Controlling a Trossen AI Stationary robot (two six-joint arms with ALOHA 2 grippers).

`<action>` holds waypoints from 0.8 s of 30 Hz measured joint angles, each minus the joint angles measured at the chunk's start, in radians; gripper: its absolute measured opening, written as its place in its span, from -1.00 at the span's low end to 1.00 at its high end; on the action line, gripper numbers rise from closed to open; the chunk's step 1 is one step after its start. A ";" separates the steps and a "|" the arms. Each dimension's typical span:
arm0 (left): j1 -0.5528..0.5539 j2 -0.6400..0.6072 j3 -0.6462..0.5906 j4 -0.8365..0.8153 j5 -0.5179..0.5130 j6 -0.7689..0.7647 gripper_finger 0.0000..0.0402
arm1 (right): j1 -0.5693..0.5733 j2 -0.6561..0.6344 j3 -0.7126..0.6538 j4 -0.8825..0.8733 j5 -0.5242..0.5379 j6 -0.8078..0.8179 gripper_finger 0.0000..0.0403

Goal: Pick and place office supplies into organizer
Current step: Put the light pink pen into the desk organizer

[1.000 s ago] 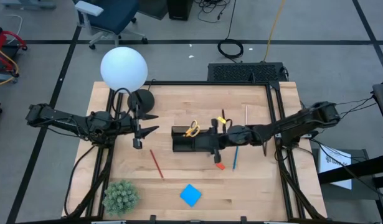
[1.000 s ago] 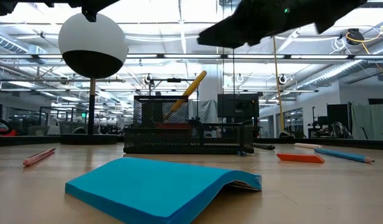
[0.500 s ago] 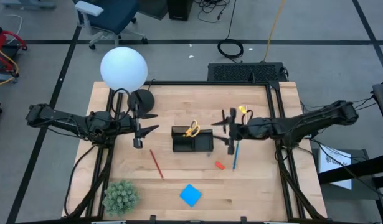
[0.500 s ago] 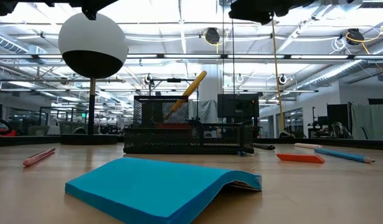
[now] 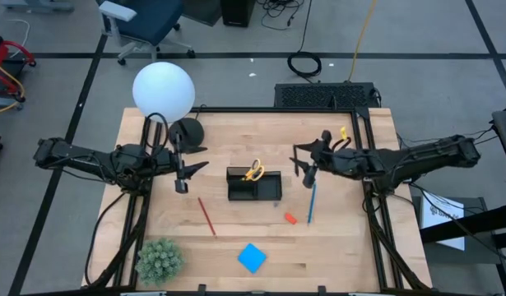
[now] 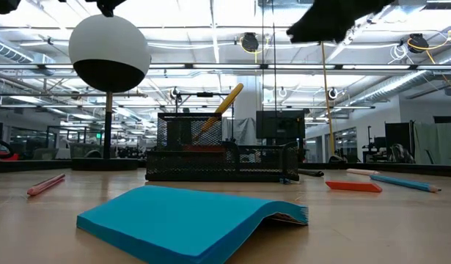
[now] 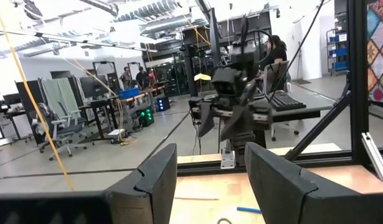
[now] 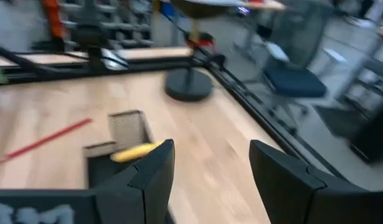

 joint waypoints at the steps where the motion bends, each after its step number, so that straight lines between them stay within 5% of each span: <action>1: 0.000 0.000 0.000 -0.006 0.000 -0.001 -0.07 | -0.008 0.001 0.000 -0.017 0.003 0.010 -0.03; 11: 0.000 0.000 0.001 0.029 0.000 0.036 -0.07 | -0.075 0.001 0.001 -0.199 0.080 0.092 -0.03; 24: 0.000 0.000 0.066 -0.075 -0.008 0.058 -0.07 | -0.205 0.089 0.176 -0.754 0.088 0.477 -0.03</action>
